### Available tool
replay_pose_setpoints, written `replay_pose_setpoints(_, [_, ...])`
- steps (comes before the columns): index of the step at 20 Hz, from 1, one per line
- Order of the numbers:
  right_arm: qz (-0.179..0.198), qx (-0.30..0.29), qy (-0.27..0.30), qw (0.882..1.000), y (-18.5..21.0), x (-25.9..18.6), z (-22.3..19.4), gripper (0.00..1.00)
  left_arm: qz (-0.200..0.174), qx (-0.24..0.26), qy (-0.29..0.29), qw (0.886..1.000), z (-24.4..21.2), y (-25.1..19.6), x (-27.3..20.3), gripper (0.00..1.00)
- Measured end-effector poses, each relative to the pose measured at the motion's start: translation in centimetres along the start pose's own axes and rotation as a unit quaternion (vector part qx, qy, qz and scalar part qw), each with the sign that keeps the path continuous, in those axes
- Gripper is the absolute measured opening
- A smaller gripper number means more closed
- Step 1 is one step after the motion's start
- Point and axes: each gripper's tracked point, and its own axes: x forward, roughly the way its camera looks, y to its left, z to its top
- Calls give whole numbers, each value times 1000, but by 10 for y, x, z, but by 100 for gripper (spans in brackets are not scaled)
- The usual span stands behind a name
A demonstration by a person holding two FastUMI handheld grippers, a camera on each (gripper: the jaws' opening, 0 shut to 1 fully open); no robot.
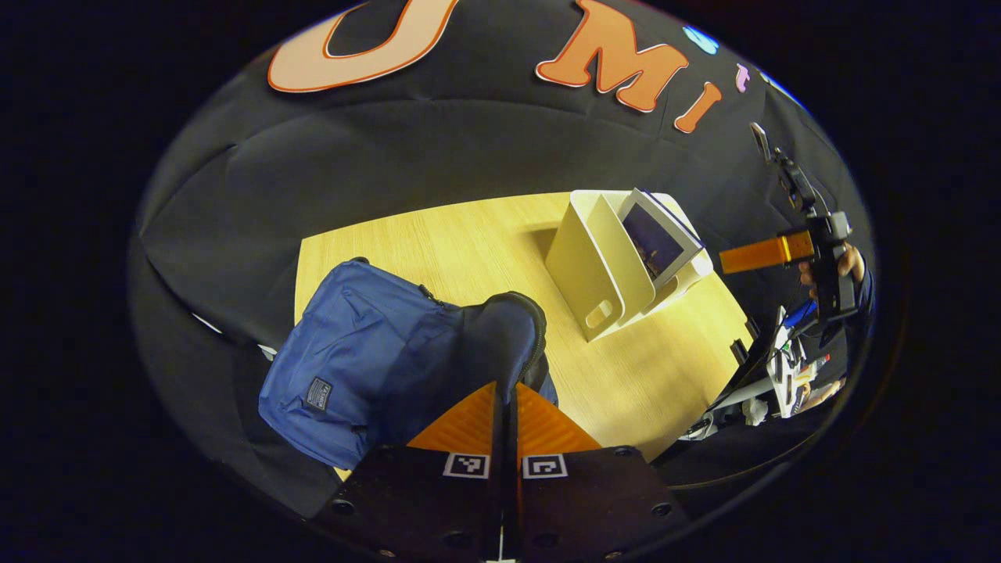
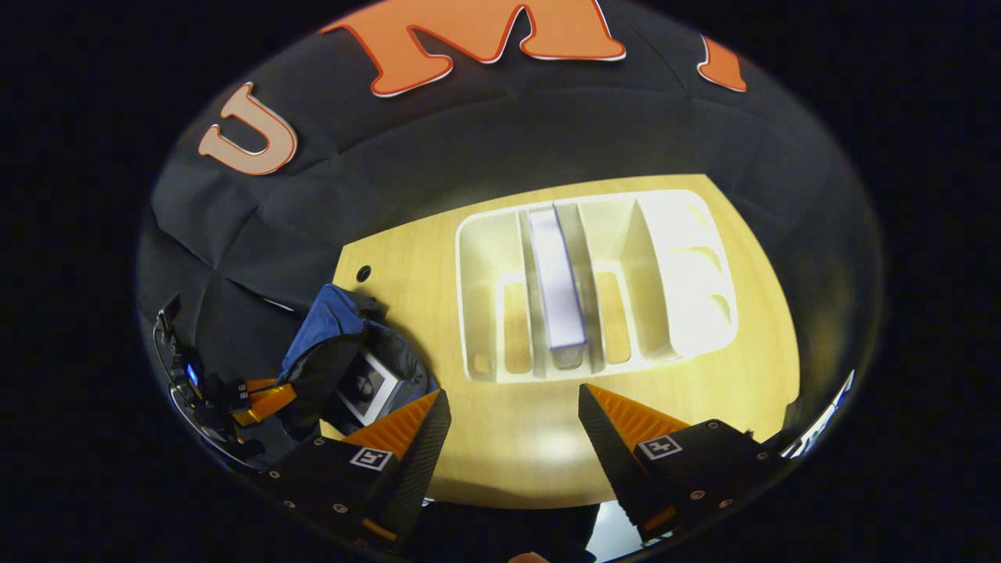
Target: Open the schoolbag, grab two books from the bookshelf and put them into the schoolbag.
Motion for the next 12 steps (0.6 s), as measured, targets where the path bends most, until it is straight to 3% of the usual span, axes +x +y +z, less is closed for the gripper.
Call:
replay_pose_setpoints(6, [-23, -28, 19, 999, -18, 25, 50, 98, 1, -23, -4, 1000, -5, 3, 1, 2])
replay_pose_setpoints(12, [-29, -36, 86, 995, -18, 64, 45, 97, -1, -43, 0, 999, -11, 7, 4, 1])
